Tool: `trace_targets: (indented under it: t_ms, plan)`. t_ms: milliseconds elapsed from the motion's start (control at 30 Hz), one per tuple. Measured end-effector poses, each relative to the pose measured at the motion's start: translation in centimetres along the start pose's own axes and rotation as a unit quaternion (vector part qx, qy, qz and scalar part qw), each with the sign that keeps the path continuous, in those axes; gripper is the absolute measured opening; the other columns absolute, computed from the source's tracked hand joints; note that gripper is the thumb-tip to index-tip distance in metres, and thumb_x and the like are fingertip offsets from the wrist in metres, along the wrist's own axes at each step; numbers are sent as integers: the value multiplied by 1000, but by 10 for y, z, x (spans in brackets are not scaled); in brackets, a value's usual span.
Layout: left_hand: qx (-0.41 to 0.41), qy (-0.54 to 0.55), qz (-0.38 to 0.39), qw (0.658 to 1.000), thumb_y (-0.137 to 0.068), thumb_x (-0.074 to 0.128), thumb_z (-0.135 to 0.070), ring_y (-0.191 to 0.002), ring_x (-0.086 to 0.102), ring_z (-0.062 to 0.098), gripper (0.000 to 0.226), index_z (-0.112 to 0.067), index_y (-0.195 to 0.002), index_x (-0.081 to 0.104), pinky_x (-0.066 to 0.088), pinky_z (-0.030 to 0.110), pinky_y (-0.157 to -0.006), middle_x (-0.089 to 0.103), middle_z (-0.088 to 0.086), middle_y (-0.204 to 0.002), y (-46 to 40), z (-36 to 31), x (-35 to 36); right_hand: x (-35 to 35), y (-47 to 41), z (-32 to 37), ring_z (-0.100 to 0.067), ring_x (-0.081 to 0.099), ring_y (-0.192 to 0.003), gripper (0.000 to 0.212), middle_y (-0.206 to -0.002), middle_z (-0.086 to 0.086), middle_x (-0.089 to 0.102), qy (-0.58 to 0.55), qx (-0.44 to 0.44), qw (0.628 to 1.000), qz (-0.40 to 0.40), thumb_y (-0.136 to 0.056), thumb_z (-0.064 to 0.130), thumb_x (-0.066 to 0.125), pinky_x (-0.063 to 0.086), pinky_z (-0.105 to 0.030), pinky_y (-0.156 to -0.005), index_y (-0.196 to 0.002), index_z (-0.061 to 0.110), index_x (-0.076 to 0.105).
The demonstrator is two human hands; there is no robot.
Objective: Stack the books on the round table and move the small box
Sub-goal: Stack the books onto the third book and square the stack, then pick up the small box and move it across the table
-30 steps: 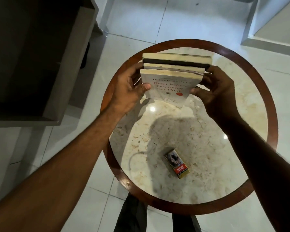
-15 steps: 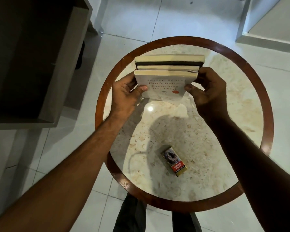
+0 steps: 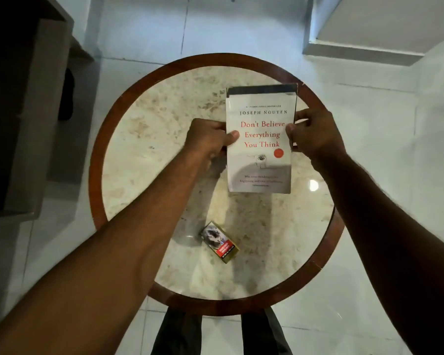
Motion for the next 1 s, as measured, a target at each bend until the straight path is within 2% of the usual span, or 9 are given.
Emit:
trace_targets:
  t_ms: [200,333,500,600,667,733,833,933,1000]
  plan:
    - [-15,-42,-44,998,-83,87,-15,-94,79,30,30,-1,-109,79,64,48,-91,82,16,-108,-16,11,45,-16,-29,-35,-16,74,-70,21,-95,0,76,73,24,997,-6,-91,24,70,66,-45,-72,-74,28,60]
    - [10,-52,-53,997,-83,87,-19,-86,81,26,24,-5,-102,81,67,51,-84,83,12,-100,-19,12,58,-27,-42,-35,-22,72,-77,7,-113,-10,76,80,19,996,-29,-92,19,71,63,-33,-66,-98,15,70]
    - [54,-122,-71,989,-87,84,-28,-86,79,27,28,-8,-106,82,67,47,-82,83,11,-103,-17,6,70,-35,-47,-37,-31,74,-99,24,-121,-14,73,79,40,996,-17,-93,15,71,63,-46,-84,-114,6,69]
    - [93,-242,-98,961,-85,81,-48,-92,76,24,36,-20,-106,80,64,46,-87,82,1,-104,-14,3,68,-45,-43,-34,-30,72,-101,32,-120,-14,73,113,12,993,-20,-88,22,77,60,-43,-87,-115,5,70]
    - [152,-306,-135,930,-84,76,-61,-115,70,27,60,-23,-130,68,58,46,-97,75,3,-128,-3,9,51,-58,-28,-30,-25,68,-95,36,-114,-10,74,160,-53,983,-79,-85,32,79,51,-33,-79,-112,10,72]
    - [263,-394,-174,864,-90,68,-66,-133,60,29,72,-23,-147,57,51,50,-105,63,6,-148,16,30,17,-61,2,-28,-22,64,-90,35,-106,-6,72,174,-133,969,-116,-84,37,78,45,-30,-75,-111,16,72]
    - [350,-559,-228,716,-98,57,-64,-140,55,35,66,-23,-149,54,42,64,-111,56,13,-155,49,90,-43,-23,63,-26,-13,59,-76,23,-90,5,66,178,-219,959,22,-87,35,75,49,-30,-72,-106,22,71]
    - [288,-581,-166,743,-94,47,-68,-156,29,41,78,-28,-161,35,21,79,-118,34,16,-169,66,152,-82,38,120,-29,-15,67,-81,33,-93,3,72,258,-263,905,212,-90,46,67,57,-32,-76,-114,23,69]
    - [230,-587,-117,767,-91,36,-77,-162,6,40,87,-34,-166,19,5,83,-118,13,10,-177,66,175,-89,71,145,-34,-21,71,-85,57,-102,-1,75,299,-287,878,238,-86,61,60,59,-36,-77,-128,23,61]
Point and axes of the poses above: each hand's wrist, its own y-axis away from the middle knuckle, its own x-axis out of the palm, z = x × y, the point moved 3 cm from there along -y, towards the middle knuckle
